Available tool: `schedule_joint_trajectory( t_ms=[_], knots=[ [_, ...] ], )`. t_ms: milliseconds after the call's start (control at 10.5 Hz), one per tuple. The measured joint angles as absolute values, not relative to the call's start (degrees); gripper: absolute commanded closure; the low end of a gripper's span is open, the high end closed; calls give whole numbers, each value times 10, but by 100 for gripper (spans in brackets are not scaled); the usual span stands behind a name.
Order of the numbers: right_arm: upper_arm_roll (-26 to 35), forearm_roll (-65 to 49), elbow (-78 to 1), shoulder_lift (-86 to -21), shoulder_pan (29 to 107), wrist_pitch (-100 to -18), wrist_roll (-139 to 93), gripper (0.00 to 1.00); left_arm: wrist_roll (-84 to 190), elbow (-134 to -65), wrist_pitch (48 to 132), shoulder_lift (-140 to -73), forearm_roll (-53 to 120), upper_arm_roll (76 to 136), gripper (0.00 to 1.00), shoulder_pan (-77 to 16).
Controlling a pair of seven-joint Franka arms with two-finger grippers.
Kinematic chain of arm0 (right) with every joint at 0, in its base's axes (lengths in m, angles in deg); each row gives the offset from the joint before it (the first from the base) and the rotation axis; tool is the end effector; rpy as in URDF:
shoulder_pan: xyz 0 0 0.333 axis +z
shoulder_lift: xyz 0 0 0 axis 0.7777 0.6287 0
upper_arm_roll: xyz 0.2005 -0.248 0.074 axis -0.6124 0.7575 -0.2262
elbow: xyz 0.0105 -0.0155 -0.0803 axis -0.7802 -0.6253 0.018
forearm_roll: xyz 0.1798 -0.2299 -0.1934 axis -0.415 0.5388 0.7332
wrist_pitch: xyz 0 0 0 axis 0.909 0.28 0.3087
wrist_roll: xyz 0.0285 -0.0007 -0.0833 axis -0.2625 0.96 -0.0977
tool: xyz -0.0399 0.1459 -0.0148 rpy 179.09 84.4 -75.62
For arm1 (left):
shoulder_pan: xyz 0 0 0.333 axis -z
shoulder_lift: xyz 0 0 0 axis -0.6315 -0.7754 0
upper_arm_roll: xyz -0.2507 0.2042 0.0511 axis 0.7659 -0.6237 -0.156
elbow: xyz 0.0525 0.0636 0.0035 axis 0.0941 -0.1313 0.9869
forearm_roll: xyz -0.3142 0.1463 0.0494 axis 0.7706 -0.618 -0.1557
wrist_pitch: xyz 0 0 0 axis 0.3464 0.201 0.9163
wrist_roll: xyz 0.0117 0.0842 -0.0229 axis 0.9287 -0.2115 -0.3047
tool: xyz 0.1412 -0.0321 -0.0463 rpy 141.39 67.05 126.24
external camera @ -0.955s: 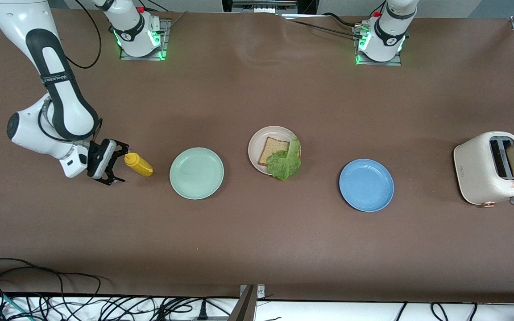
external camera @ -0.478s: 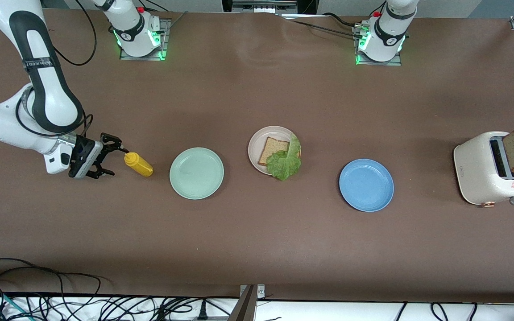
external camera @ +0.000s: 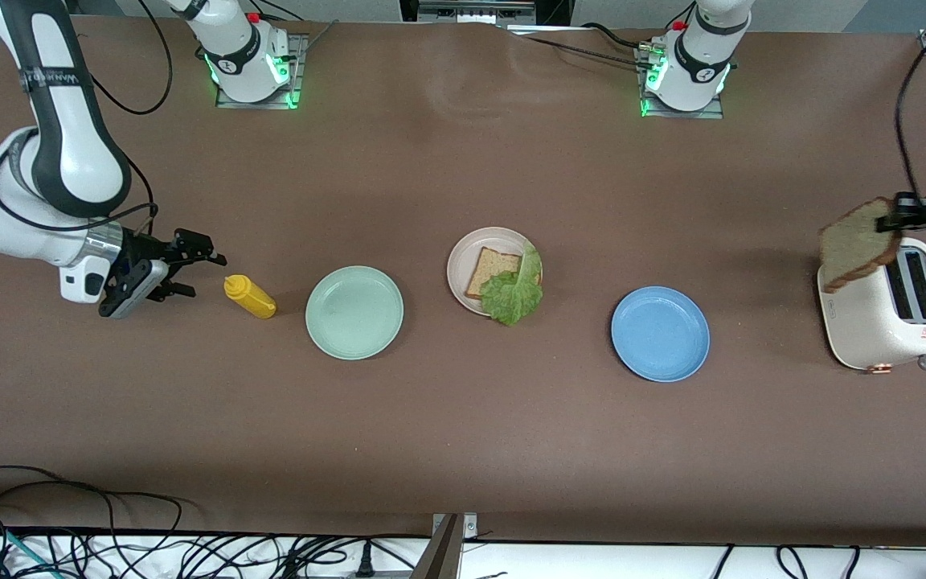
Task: Make sandwich on beige plate with both arms
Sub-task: 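Withdraw the right gripper while the left gripper lifts the bread from the toaster, then carry the bread slice over the beige plate with the left gripper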
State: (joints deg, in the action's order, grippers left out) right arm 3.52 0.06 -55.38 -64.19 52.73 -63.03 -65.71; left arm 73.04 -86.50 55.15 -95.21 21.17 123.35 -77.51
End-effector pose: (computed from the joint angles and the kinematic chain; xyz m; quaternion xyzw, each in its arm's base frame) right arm 0.5419 0.0162 0.3319 -0.9475 -0.2415 -0.0157 0.2087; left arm 0.5350 0.0655 0.5003 0.9847 -0.0983 -0.1298 0.0627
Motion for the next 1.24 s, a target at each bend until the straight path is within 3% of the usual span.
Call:
schedule_joint_trajectory(
  t_ms=[382,764,1242],
  knots=[
    [29,116,-530,-712,536,-548,-381,4,633,-872,553,-1022,259,1238,100,-652],
    [-26,263,-512,-764,560,-481,-154,0,505,-871,571,-1077,372,1239,100,-529],
    [-21,277,-469,-765,555,-412,-138,0,497,-871,743,-1169,539,1237,100,-473]
  ],
)
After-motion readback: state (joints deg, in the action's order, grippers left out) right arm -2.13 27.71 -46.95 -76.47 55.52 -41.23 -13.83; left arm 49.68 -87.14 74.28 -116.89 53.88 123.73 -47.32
